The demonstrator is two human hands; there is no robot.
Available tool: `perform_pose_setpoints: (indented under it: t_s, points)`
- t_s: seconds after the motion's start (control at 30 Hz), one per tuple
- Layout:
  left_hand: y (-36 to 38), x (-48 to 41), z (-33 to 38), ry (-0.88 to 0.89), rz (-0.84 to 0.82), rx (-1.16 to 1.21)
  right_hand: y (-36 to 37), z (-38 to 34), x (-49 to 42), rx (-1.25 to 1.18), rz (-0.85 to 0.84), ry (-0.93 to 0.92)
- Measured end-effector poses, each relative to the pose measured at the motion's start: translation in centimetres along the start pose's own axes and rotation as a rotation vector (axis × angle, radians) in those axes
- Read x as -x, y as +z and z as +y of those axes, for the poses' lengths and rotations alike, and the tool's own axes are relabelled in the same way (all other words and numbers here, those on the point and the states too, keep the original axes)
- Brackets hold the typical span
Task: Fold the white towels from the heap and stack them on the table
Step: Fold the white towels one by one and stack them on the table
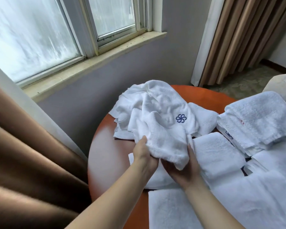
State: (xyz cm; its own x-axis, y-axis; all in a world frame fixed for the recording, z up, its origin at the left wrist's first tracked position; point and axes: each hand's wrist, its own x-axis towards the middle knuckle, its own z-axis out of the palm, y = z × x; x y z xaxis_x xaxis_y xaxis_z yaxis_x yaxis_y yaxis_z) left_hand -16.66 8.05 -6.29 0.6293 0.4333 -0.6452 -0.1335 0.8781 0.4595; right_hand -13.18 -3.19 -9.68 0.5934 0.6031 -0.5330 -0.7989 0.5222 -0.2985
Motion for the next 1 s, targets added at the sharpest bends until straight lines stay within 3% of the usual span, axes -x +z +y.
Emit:
perform_pose_setpoints:
  t_s: [0.17,0.23,0.33,0.4,0.47,0.53,0.63,0.73,0.8,0.87,1.0]
  points:
    - [-3.5,1.9,1.7,0.059,0.072,-0.095,1.7,-0.9,0.5,0.093,0.125,-0.331]
    - [-5.2,2.3,2.3,0.023,0.113,-0.209,2.3,-1.3,0.8,0.190,0.146,-0.361]
    - [-7.8,1.1,2.9,0.030,0.207,-0.524,3.3,-1.1,1.5,0.395,0.126,-0.375]
    - [-8.9,0.9,3.7,0.205,0.228,-0.837,4.1,-0.3,1.8,0.528,0.137,-0.465]
    - [-9.4,1.4,4.6,0.475,0.045,-1.062,5.0,1.4,2.3,0.706,0.124,-0.551]
    - [-8.9,2.6,4.6,0.594,-0.245,-1.231,6.0,3.2,3.1,0.835,0.057,-0.597]
    - [-7.8,4.9,4.2,0.528,-0.712,-1.230,7.1,5.8,3.9,0.857,-0.089,-0.551]
    - [-8.0,6.0,4.8,0.517,-0.897,-1.161,7.8,7.3,4.6,0.933,-0.153,-0.541]
    - [-9.3,5.7,5.0,0.629,-0.810,-1.200,8.1,7.7,5.0,1.028,-0.208,-0.524]
    - [-10.7,5.3,5.4,0.707,-0.592,-1.233,8.2,7.9,5.2,1.067,-0.234,-0.519]
    - [-11.2,4.9,6.9,0.640,-0.463,-0.939,8.2,7.9,5.0,1.095,-0.136,-0.598]
